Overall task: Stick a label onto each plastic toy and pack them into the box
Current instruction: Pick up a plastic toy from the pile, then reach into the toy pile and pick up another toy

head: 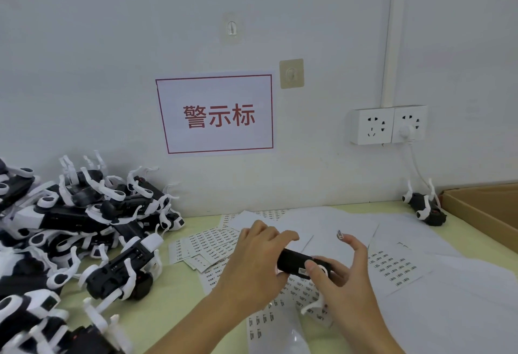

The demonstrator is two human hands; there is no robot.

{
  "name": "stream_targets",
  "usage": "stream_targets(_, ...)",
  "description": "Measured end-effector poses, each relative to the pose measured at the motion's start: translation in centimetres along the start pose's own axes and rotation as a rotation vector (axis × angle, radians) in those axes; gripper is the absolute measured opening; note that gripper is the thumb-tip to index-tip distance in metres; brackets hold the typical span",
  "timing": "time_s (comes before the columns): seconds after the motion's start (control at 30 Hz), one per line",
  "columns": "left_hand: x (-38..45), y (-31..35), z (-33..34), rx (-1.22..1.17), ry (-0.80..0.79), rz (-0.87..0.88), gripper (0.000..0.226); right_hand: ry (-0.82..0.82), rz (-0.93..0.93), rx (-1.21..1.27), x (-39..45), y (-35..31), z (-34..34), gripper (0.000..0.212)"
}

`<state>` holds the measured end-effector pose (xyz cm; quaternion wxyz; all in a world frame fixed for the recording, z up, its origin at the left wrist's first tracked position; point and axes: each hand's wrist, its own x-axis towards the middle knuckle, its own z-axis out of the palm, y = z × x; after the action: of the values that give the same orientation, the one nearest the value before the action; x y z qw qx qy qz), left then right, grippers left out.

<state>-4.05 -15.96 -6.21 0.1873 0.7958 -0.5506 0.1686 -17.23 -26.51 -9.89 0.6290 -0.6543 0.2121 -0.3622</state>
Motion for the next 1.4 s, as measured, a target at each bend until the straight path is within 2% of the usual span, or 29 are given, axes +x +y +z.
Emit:
stream_targets(0.07, -0.2, 0.1, 0.0, -0.209, 0.048, -0.107, 0.072, 0.037, 0.009, 0.065, 0.2, 0.0, -0.3, 0.057)
stream_targets(0.13, -0.5, 0.4, -0.1, -0.515, 0.103, -0.286, 0.078, 0.058, 0.024, 0.139, 0.5, 0.0, -0.6, 0.056)
stream_targets(0.2, -0.5, 0.5, -0.1, -0.833, 0.11, -0.517, 0.069, 0.06, 0.026, 0.173, 0.5, 0.2, -0.6, 0.057)
stream_targets(0.27, -0.3, 0.5, 0.2, -1.086, 0.061, -0.702, 0.048, 0.044, 0.022, 0.185, 0.4, 0.3, -0.5, 0.06)
stream_targets(0.33, -0.1, 0.2, 0.4, -1.197, 0.051, -0.759, 0.031, 0.028, 0.015, 0.173, 0.4, 0.4, -0.5, 0.064)
stream_targets(0.47, -0.1, -0.2, 0.6, -1.232, 0.096, -0.656, 0.025, 0.003, -0.004, 0.119, 0.6, 0.6, -0.7, 0.068)
stream_targets(0.57, 0.2, -0.2, 0.1, -1.206, 0.116, -0.58, 0.04, -0.049, -0.022, 0.069, 0.7, 0.5, -1.0, 0.065)
stream_targets(0.63, 0.4, 0.0, 0.0, -1.183, 0.084, -0.551, 0.045, -0.077, -0.021, 0.045, 0.7, 0.1, -1.4, 0.06)
stream_targets(0.73, 1.2, 0.9, 0.3, -1.121, 0.0, -0.462, 0.031, -0.076, -0.068, -0.045, 1.1, -0.9, -2.6, 0.06)
stream_targets(0.83, 2.5, 2.9, 0.6, -1.075, -0.048, -0.356, 0.041, -0.06, -0.098, -0.131, 1.4, -2.4, -4.1, 0.067)
stream_targets(0.93, 4.1, 5.4, 0.9, -1.079, -0.046, -0.263, 0.052, 0.008, -0.096, -0.135, 1.6, -3.5, -6.2, 0.071)
stream_targets(1.03, 5.8, 7.8, 1.1, -1.099, -0.057, -0.231, 0.048, 0.022, -0.075, -0.133, 1.6, -4.5, -8.1, 0.077)
stream_targets(1.13, 7.4, 10.1, 1.6, -1.137, -0.049, -0.217, 0.041, 0.089, -0.041, -0.108, 1.9, -4.9, -10.4, 0.073)
stream_targets(1.27, 8.8, 13.4, 3.5, -1.276, -0.028, -0.253, 0.053, 0.217, 0.029, -0.076, 2.6, -5.2, -15.4, 0.066)
stream_targets(1.33, 9.2, 15.1, 5.4, -1.311, 0.006, -0.298, 0.054, 0.325, 0.079, 0.028, 3.1, -5.6, -18.5, 0.061)
stream_targets(1.4, 9.4, 16.9, 7.7, -1.271, 0.004, -0.346, 0.041, 0.415, 0.104, 0.19, 3.7, -6.1, -21.7, 0.055)
